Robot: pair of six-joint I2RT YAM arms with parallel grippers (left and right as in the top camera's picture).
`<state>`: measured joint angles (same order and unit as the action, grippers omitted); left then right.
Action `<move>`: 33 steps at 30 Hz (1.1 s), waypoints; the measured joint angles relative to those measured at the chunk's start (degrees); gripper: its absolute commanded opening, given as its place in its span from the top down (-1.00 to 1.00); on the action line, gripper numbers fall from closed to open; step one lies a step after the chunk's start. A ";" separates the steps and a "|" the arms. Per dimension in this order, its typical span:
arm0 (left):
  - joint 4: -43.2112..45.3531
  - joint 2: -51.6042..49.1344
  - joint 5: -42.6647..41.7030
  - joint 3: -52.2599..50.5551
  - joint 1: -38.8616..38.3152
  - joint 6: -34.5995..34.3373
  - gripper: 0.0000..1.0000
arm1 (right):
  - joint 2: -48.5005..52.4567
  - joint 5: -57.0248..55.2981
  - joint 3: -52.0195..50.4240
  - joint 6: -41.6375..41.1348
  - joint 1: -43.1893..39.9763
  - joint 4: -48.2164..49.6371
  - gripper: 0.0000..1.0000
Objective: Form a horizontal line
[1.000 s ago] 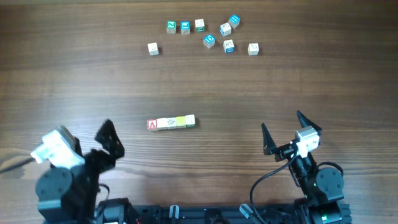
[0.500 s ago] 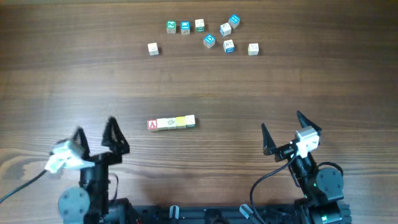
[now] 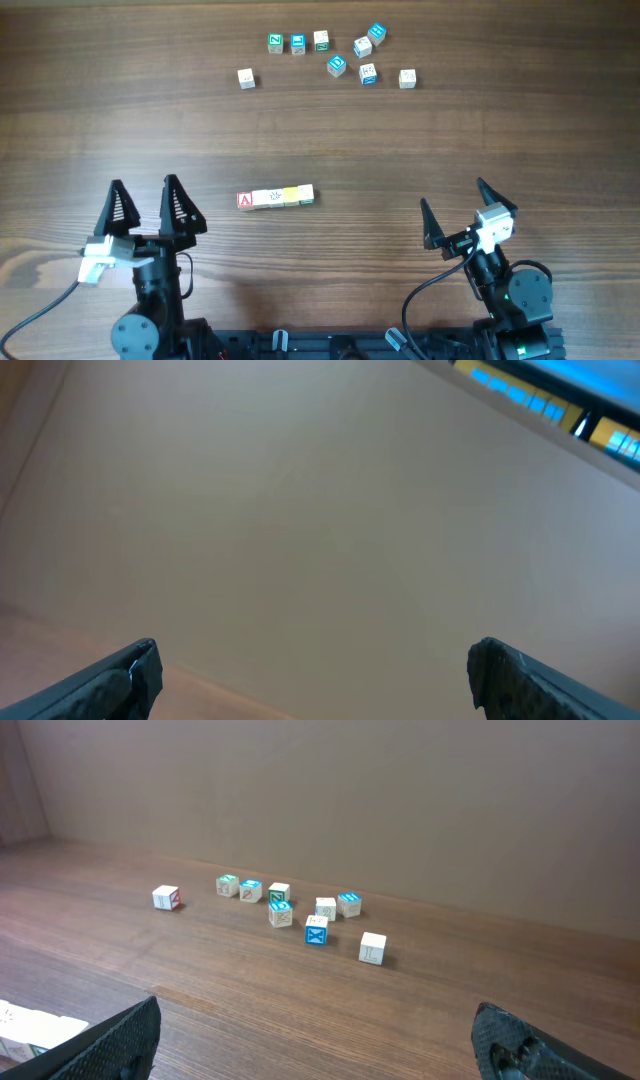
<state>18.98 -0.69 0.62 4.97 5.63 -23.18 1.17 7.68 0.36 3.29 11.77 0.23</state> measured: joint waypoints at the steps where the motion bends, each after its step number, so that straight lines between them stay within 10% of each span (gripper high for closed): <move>1: 0.13 0.00 0.00 -1.01 0.00 0.02 -1.00 | 0.00 0.00 0.00 0.00 0.00 0.00 -1.00; 12: -23.04 0.07 0.00 -4.48 0.00 0.26 -1.00 | 0.00 0.00 0.00 0.00 0.00 0.00 -0.99; 33: -22.97 0.13 0.00 -4.48 0.00 0.63 -1.00 | 0.00 0.00 0.00 0.00 0.00 0.02 -0.99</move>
<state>-3.99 -0.56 0.62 0.49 5.63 -22.55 1.17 7.68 0.36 3.29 11.77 0.25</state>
